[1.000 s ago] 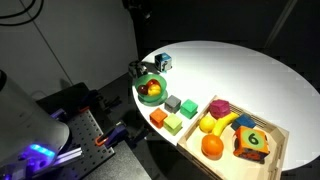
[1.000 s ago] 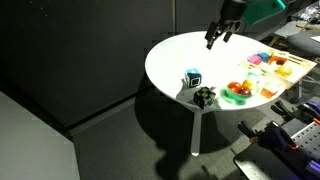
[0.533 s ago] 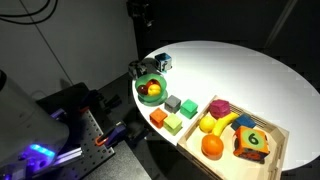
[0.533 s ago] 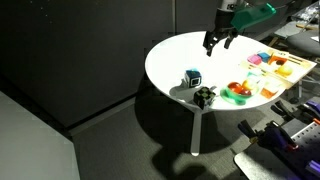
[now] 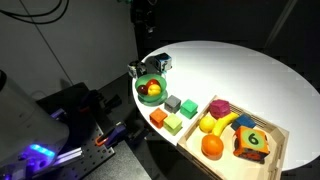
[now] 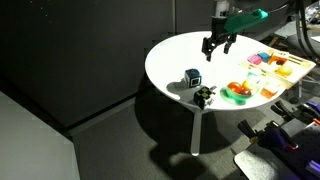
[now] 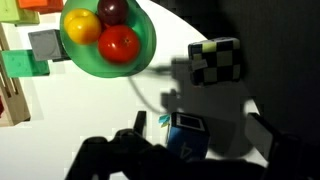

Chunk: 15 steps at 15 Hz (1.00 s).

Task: Pick up the block with the number one on it and put it in the tray

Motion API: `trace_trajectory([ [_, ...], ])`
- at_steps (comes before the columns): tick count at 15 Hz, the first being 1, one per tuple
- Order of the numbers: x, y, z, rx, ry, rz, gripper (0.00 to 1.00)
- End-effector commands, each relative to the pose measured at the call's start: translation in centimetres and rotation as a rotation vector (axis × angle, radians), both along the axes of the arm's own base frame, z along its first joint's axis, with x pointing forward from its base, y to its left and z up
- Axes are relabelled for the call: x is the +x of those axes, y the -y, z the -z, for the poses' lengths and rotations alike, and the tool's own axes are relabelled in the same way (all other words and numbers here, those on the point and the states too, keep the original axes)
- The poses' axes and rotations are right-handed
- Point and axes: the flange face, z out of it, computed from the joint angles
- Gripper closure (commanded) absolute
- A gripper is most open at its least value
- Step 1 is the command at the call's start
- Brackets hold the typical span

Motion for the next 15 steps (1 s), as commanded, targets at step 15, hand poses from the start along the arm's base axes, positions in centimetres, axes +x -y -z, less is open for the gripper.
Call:
trace_trajectory([
  [15,0.2,-1.4,3.3,-0.004,-0.061,-0.063,0.0],
])
